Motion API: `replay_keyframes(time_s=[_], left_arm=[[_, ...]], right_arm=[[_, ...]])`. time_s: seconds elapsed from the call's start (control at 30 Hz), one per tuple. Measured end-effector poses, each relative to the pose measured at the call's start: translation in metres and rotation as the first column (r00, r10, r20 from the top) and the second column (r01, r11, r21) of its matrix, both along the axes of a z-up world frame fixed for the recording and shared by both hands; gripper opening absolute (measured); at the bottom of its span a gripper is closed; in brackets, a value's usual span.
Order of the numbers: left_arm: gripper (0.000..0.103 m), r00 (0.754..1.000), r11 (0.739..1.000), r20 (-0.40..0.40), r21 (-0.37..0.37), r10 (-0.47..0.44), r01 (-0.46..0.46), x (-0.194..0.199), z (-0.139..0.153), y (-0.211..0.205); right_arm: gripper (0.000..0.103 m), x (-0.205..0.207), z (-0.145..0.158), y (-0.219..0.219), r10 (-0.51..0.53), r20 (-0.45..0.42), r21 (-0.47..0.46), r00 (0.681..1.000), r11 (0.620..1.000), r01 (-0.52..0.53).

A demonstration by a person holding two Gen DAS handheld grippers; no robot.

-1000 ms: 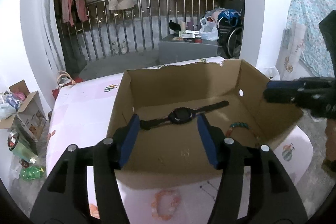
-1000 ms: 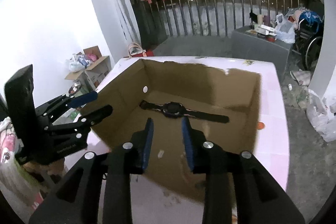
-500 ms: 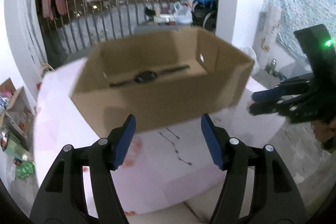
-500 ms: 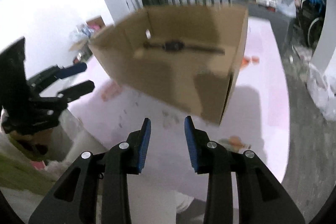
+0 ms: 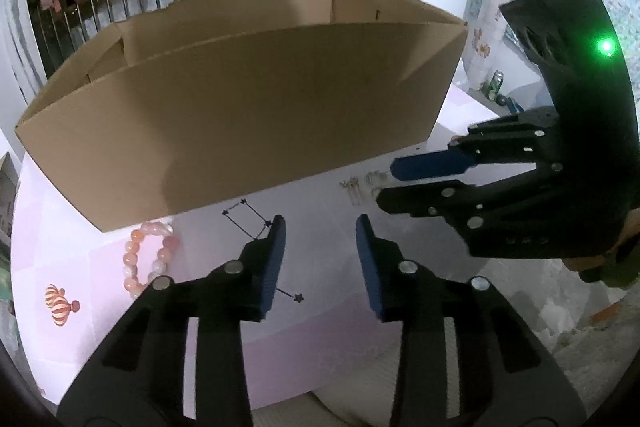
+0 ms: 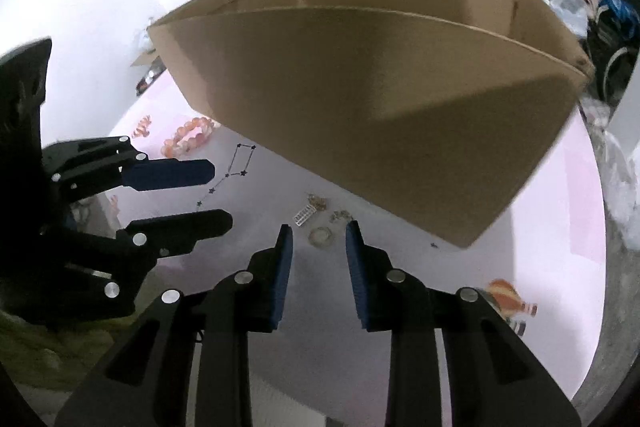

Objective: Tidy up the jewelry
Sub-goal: 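Move both grippers back to the remaining earrings beside the box, then close the left gripper on a silver earring while the right gripper grasps a small gold ring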

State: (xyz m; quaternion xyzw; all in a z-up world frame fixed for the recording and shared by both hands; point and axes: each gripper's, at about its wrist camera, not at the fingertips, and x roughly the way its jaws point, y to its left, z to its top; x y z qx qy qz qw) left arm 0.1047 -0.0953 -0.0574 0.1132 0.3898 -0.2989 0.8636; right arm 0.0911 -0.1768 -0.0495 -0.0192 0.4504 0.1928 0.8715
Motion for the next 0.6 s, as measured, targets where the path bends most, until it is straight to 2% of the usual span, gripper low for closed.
replay_keyframes(time_s=[0.43,0.6], left_arm=[[0.030,1.000,1.000,-0.012,0.013,-0.010,0.010,0.003,-0.003,-0.003],[0.030,1.000,1.000,-0.002,0.022,-0.021,0.021,0.006,-0.003,-0.008]], right_arm=[[0.013,-0.005,-0.003,0.018,0.080,0.057,-0.110,0.995,0.991,-0.073],[0.012,-0.006,-0.002,0.009,0.045,0.047,-0.081,0.998,0.996,-0.041]])
